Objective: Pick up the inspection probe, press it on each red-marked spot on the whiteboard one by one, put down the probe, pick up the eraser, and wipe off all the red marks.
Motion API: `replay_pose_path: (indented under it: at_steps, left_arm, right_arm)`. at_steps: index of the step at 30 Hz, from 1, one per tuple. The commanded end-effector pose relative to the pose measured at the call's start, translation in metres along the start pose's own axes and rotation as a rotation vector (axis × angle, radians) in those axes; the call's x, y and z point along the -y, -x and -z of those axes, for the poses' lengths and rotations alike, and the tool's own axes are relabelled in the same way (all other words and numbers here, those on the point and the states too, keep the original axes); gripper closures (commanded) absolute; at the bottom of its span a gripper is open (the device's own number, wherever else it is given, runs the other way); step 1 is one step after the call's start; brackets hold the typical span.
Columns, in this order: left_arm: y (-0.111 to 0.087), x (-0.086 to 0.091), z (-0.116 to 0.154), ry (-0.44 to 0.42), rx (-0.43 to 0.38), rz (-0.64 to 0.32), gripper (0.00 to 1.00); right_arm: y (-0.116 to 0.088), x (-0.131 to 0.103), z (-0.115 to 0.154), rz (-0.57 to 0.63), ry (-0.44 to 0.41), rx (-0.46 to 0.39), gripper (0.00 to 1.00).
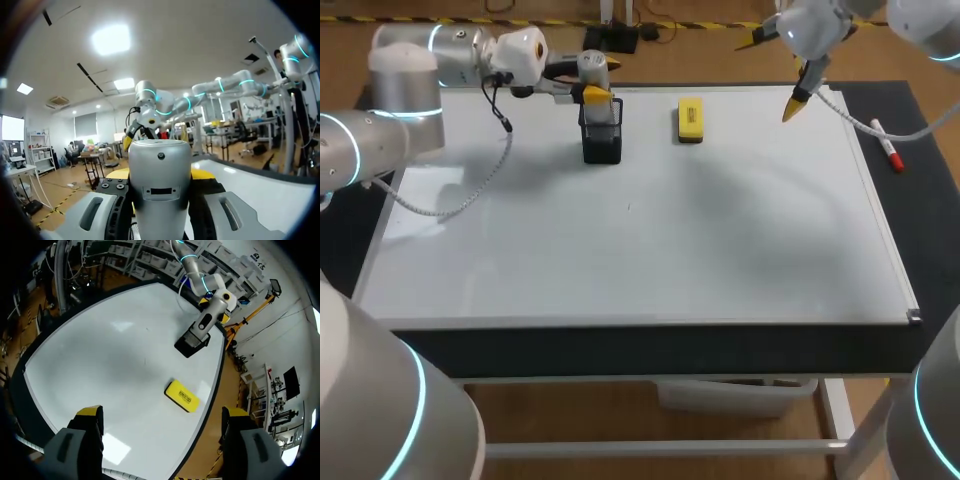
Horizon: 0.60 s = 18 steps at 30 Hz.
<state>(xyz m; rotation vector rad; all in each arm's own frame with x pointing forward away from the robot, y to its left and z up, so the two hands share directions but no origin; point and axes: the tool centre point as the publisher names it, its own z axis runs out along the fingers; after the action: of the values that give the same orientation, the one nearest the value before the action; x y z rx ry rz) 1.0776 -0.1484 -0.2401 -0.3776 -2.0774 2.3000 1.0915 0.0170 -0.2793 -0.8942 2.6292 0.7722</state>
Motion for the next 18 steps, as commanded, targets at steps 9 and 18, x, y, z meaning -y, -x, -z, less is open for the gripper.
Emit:
replay_pose_path:
  at_steps: [9,18]
  left_arm:
    - [0.003,-0.021,0.003,-0.012,-0.018,0.02,1.0]
    - [0.002,-0.031,0.005,-0.013,-0.024,0.031,1.0]
  right_arm:
    - [0.0,0.0,0.001,0.002,-0.002,-0.003,0.0]
    - [0.0,0.0,0.001,0.002,-0.002,-0.003,0.0]
